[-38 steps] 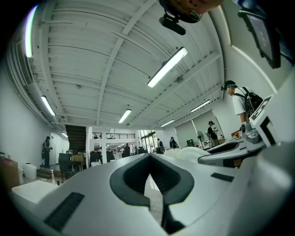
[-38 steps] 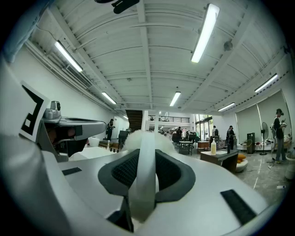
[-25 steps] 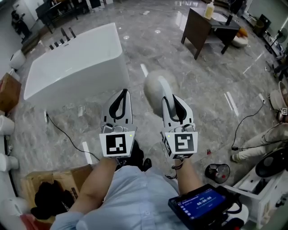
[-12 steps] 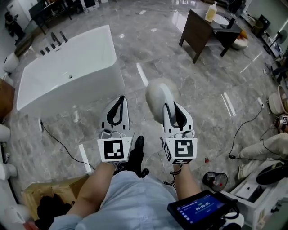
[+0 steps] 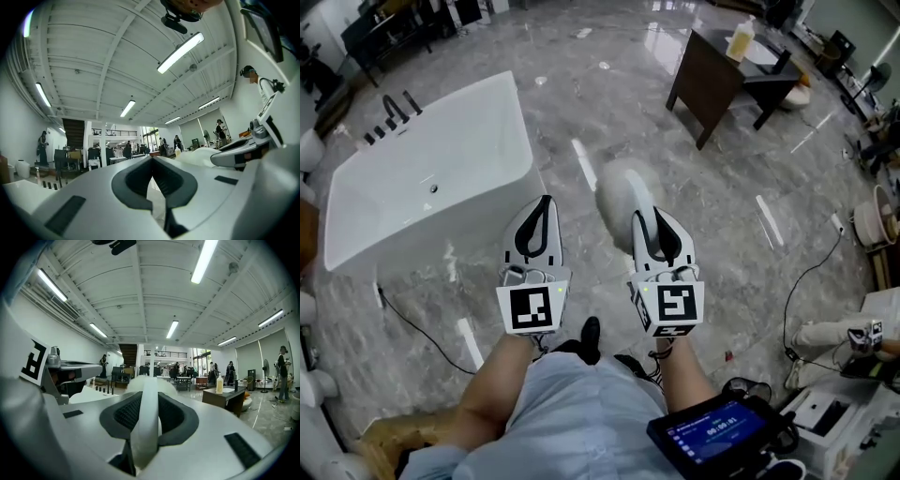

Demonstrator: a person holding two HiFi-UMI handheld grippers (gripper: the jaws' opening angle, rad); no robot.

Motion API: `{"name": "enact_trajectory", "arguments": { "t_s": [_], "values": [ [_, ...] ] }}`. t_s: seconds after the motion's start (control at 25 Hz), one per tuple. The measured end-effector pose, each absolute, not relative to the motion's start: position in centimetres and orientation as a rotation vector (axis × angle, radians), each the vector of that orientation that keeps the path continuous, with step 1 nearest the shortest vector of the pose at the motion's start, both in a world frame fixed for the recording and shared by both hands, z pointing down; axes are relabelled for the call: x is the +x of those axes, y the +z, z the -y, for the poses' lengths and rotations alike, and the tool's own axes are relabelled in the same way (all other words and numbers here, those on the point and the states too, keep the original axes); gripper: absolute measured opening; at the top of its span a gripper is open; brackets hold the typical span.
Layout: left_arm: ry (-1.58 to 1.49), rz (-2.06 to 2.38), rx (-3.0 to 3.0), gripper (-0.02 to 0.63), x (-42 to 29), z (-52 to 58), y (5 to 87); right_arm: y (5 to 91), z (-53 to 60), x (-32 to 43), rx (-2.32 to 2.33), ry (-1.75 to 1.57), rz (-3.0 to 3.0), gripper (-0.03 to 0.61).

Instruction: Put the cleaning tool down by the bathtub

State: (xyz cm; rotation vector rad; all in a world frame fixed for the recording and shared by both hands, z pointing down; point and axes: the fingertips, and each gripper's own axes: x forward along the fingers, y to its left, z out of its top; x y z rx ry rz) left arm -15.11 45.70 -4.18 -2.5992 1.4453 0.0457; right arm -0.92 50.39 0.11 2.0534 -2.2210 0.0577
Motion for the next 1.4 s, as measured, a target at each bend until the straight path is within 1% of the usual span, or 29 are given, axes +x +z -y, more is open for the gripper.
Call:
{"name": "enact_trajectory", "arguments": {
  "t_s": [0.28, 0.44, 0.8, 1.08, 1.4],
  "values": [
    [0.08, -1.435, -2.58, 0.015, -14.2, -39.7, -5.3, -2.1, -44.4, 0.3, 2.076, -0.012, 2.222, 0.106],
    [0.011, -1.427, -2.578, 0.014, -13.1, -36.6, -3.7, -1.7, -41.6, 1.6, 2.086, -0.015, 2.22, 0.106],
    [0.011, -1.403, -2.603, 0.015, -7.1, -28.3, -0.9, 1.3, -32.0, 7.4, 2.092, 0.045, 2.222, 0.106],
    [-0.079, -1.48, -2.587, 0.015, -1.6, -17.1, 1.1, 3.7, -20.4, 13.0, 2.041, 0.139, 2.255, 0.106],
    [-0.104, -1.523, -2.559, 0.015, 3.3, -6.8, 0.6, 3.7, -9.4, 17.3, 1.968, 0.166, 2.324, 0.106]
  ]
}}
